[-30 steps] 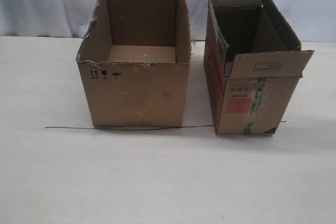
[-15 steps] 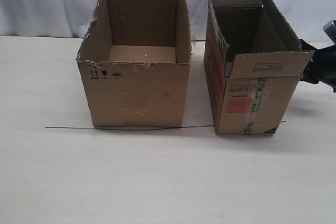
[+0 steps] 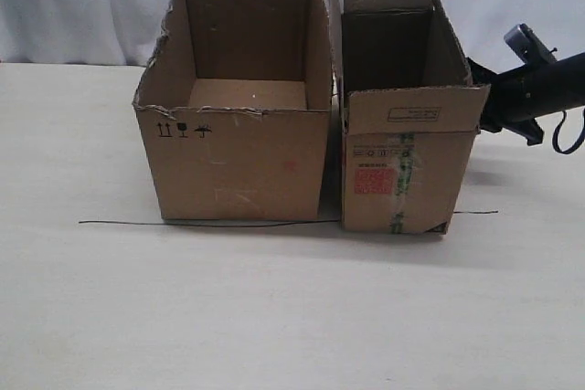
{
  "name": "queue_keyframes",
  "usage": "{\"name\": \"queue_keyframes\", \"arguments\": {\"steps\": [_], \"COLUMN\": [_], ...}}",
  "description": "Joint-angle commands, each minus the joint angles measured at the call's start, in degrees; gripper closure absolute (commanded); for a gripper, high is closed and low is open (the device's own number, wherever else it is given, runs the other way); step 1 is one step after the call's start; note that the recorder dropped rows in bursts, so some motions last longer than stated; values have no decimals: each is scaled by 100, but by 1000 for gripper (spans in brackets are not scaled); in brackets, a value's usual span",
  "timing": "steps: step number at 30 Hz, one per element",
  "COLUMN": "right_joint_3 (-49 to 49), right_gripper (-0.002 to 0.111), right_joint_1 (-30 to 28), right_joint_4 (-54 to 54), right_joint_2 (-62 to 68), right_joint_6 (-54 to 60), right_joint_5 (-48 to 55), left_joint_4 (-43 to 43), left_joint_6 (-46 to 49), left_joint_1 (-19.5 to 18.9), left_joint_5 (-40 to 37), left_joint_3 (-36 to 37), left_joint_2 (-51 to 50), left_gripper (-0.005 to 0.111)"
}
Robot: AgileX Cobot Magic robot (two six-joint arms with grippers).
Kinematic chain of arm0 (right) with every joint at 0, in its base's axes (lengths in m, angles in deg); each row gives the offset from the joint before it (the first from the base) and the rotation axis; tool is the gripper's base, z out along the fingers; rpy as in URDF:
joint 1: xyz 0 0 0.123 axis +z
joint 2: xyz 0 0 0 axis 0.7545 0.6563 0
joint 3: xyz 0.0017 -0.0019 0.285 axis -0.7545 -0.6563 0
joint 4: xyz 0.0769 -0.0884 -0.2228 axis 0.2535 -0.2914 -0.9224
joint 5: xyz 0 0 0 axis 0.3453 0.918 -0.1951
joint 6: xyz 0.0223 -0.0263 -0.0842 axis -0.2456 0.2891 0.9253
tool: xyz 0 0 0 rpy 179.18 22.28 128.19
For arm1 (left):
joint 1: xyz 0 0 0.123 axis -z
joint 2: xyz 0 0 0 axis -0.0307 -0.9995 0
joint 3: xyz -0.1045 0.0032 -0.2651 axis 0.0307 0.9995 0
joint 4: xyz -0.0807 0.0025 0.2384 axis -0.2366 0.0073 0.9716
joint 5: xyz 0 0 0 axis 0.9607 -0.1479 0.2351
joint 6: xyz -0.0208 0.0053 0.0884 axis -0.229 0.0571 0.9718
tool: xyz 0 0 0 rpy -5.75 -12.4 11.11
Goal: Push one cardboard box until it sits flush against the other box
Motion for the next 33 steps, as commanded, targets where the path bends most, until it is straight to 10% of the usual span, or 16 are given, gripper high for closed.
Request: {"name": "queue_keyframes", "arguments": {"steps": [1, 33], "right_joint_3": [40, 93], "right_gripper": [103, 103], "right_joint_1": [15, 257], "right_joint_4": [-120, 447], "right_joint_2": [17, 473], "right_joint_6": [-159, -397], "right_joint_5": [-143, 180], "left_joint_4": [-15, -15], "left_joint_6": [-8, -8], "left_joint_1": [-25, -25], "left_joint_5": [61, 28], "left_joint_3": [13, 13], "left_joint_2": [21, 21], "left_gripper": [107, 107]}}
